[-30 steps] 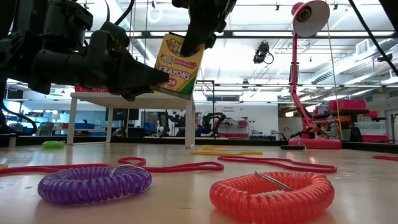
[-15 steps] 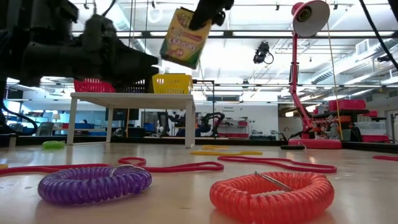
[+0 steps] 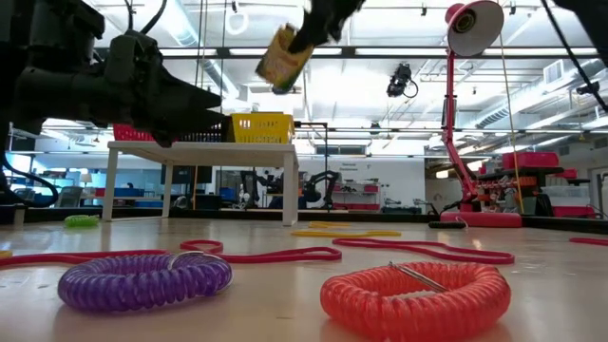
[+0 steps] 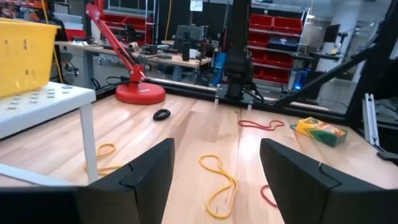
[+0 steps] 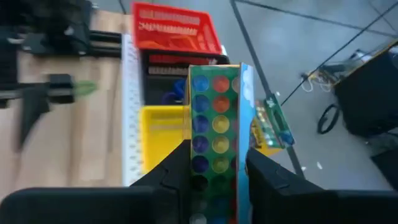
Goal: Pick & Place Office Desk Supplies
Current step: Put the crayon box into the yellow bin on the shelf, then put the red rubber band into the red bin on the shelf
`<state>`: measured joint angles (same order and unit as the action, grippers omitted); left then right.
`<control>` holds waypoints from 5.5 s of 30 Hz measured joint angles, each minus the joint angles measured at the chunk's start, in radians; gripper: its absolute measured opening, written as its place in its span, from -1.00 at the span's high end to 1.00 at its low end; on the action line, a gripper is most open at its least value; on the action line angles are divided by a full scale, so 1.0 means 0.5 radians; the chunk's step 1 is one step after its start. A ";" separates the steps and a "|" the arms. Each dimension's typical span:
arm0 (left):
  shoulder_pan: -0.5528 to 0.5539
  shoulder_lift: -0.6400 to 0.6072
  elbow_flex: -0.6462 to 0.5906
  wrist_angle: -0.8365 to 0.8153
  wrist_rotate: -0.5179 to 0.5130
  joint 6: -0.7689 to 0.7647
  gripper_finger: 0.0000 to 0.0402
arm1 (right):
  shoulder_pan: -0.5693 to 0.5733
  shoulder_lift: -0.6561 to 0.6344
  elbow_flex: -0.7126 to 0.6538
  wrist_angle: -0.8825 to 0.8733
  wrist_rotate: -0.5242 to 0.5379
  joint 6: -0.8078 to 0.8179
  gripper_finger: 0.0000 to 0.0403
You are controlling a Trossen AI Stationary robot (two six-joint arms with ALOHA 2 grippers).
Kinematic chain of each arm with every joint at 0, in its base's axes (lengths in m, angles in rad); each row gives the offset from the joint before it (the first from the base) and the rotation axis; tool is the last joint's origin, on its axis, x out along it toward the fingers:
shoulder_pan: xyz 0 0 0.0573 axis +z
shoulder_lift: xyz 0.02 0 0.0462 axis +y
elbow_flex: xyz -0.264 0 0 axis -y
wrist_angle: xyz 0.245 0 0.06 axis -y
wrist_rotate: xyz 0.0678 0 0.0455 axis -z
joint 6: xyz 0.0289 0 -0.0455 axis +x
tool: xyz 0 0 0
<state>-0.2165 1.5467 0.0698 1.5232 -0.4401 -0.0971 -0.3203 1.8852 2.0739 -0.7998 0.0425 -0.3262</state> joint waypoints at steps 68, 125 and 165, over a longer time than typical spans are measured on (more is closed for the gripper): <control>0.000 0.021 0.169 -0.289 0.068 -0.147 -0.12 | -0.191 0.388 -0.011 0.552 -0.036 -0.306 0.23; 1.183 0.122 2.650 -4.284 0.165 0.479 0.97 | 1.093 -1.162 -3.116 2.757 1.308 0.570 0.98; 1.212 0.144 2.647 -4.331 -0.016 0.368 0.97 | 1.093 -1.159 -3.116 2.761 1.303 0.576 0.98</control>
<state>0.3895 1.6185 1.3933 -0.6422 -0.4480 0.0870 0.2263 1.3056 0.5160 0.5808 0.6941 -0.0380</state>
